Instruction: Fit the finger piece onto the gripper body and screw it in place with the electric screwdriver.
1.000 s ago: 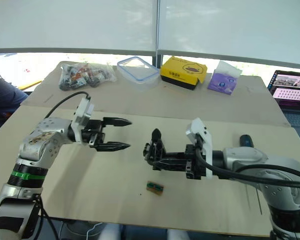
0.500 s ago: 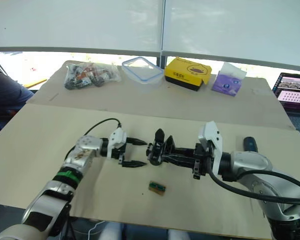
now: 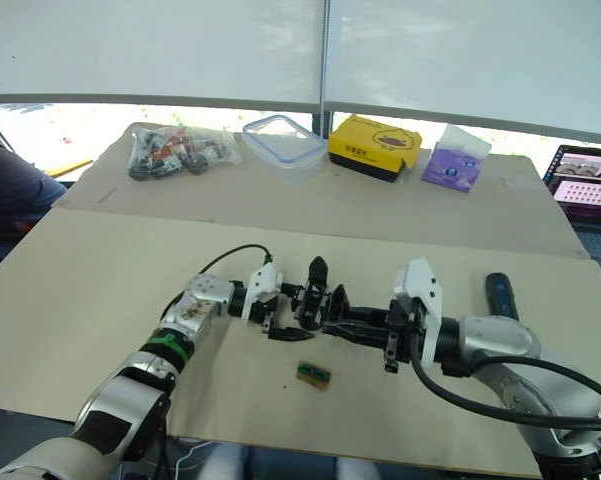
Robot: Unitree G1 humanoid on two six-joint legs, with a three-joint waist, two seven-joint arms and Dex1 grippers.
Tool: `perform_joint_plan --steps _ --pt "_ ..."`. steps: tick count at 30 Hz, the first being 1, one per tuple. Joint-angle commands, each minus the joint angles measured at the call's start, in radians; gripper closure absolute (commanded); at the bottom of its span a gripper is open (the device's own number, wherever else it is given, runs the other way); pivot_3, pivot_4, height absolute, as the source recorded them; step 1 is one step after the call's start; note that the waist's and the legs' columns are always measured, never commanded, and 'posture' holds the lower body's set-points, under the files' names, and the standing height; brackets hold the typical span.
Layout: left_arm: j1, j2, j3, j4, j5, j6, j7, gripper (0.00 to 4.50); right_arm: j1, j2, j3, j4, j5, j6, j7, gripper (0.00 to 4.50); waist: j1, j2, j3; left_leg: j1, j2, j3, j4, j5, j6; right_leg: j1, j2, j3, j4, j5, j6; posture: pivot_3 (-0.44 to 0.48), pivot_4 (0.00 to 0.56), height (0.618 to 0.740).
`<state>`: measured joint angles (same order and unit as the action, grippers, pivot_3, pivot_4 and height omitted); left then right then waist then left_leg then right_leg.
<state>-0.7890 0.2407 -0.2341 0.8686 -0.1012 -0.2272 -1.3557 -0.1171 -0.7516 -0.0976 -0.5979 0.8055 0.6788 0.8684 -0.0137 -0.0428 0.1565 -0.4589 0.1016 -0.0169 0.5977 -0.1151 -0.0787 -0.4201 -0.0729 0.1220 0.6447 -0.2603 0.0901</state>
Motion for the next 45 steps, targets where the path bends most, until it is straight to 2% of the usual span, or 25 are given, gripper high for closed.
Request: perform_joint_plan --steps 1,2,5,8,16,25,37,45 --pt "-0.034 -0.006 -0.004 0.024 0.017 -0.016 -0.024 0.00 0.018 -0.002 -0.026 -0.036 -0.007 -0.043 0.008 4.16 0.001 0.000 0.000 0.000 0.000 0.000 0.000 0.000 0.000 0.000 0.000 0.000 0.000 0.000 0.000 0.000 0.150 0.740" --pt "-0.039 -0.005 -0.005 0.035 0.023 -0.022 -0.024 0.00 0.023 -0.003 -0.025 -0.035 -0.012 -0.048 0.012 4.16 0.000 0.000 0.000 0.000 0.000 0.000 0.001 0.000 0.000 0.000 0.000 0.000 0.000 0.000 0.000 0.000 0.150 0.740" --pt "-0.046 -0.007 0.002 0.052 0.030 -0.033 -0.018 0.84 0.031 0.002 -0.024 -0.030 -0.029 -0.072 0.016 4.16 -0.001 0.000 0.000 0.000 0.000 0.000 0.001 0.000 0.000 0.000 0.000 0.000 0.000 0.000 0.000 0.000 0.150 0.740" --pt "-0.041 -0.010 0.000 0.054 0.043 -0.054 -0.001 2.24 0.020 0.017 -0.005 -0.014 -0.065 -0.117 0.022 4.16 -0.001 0.000 0.000 0.000 0.000 0.000 0.001 0.000 0.000 0.000 0.000 0.000 0.001 -0.001 0.001 0.000 0.150 0.740" --pt "-0.022 -0.015 -0.006 0.030 0.048 -0.057 0.003 2.23 -0.104 0.096 0.114 0.086 -0.206 -0.240 0.039 4.16 0.001 0.000 0.000 0.000 0.000 -0.001 0.003 0.000 0.000 0.001 0.000 0.000 0.001 -0.001 0.001 0.000 0.150 0.740" --pt "-0.018 -0.012 -0.010 0.018 0.056 -0.051 0.007 2.23 -0.224 0.132 0.219 0.215 -0.311 -0.251 0.059 4.16 0.002 0.001 0.000 0.000 0.000 -0.001 0.003 0.000 0.000 0.001 0.001 -0.001 0.002 0.000 0.000 0.000 0.150 0.740" --pt "-0.015 -0.006 -0.019 0.027 0.076 -0.055 0.001 2.23 -0.247 0.183 0.271 0.291 -0.386 -0.264 0.068 4.16 0.002 0.001 0.000 0.000 0.000 -0.002 0.003 0.000 0.000 0.001 0.001 -0.001 0.002 0.000 0.000 0.000 0.150 0.740" --pt "-0.012 -0.002 -0.022 0.029 0.082 -0.058 -0.002 2.23 -0.246 0.169 0.269 0.327 -0.413 -0.268 0.085 4.16 0.002 0.001 -0.001 0.001 0.000 -0.002 0.003 0.000 -0.001 0.001 0.001 -0.001 0.002 0.000 0.000 0.000 0.150 0.740"
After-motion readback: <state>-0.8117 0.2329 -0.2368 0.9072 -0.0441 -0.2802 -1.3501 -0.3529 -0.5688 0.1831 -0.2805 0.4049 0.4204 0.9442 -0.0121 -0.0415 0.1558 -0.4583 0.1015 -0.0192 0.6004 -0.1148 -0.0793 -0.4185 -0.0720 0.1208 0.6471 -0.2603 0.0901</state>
